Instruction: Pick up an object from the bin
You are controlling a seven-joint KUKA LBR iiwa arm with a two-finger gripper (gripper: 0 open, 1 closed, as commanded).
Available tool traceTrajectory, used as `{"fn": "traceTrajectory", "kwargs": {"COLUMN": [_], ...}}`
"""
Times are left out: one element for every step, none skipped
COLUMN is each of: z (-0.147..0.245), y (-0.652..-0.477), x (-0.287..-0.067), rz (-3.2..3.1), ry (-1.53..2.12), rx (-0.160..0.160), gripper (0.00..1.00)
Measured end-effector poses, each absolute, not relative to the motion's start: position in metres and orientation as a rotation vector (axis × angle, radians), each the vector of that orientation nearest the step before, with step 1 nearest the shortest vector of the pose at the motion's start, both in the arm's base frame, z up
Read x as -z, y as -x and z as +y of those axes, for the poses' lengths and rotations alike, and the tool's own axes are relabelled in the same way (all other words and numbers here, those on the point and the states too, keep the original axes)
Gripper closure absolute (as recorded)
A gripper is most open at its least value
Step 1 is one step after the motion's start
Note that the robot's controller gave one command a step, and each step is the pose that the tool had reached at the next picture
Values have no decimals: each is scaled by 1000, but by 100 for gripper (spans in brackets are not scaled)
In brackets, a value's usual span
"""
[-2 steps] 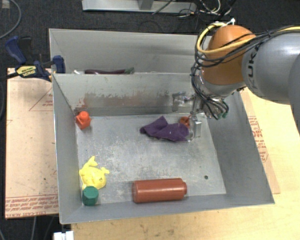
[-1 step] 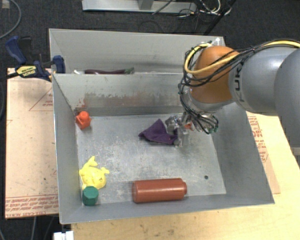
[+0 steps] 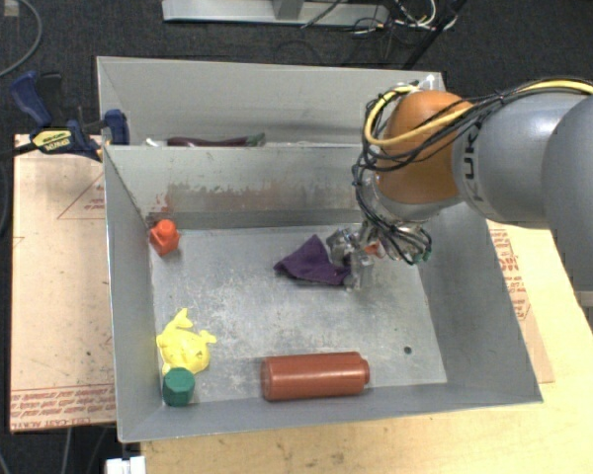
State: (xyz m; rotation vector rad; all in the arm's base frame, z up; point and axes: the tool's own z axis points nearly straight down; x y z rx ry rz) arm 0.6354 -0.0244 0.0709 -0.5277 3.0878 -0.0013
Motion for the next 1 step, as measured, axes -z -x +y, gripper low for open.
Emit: {"fn": "traceTrajectory", "kwargs": {"z": [-24], "y": [-635], "x": [-74], "rz": [3089], "ry": [528], "rx": [0], "gripper": [100]}}
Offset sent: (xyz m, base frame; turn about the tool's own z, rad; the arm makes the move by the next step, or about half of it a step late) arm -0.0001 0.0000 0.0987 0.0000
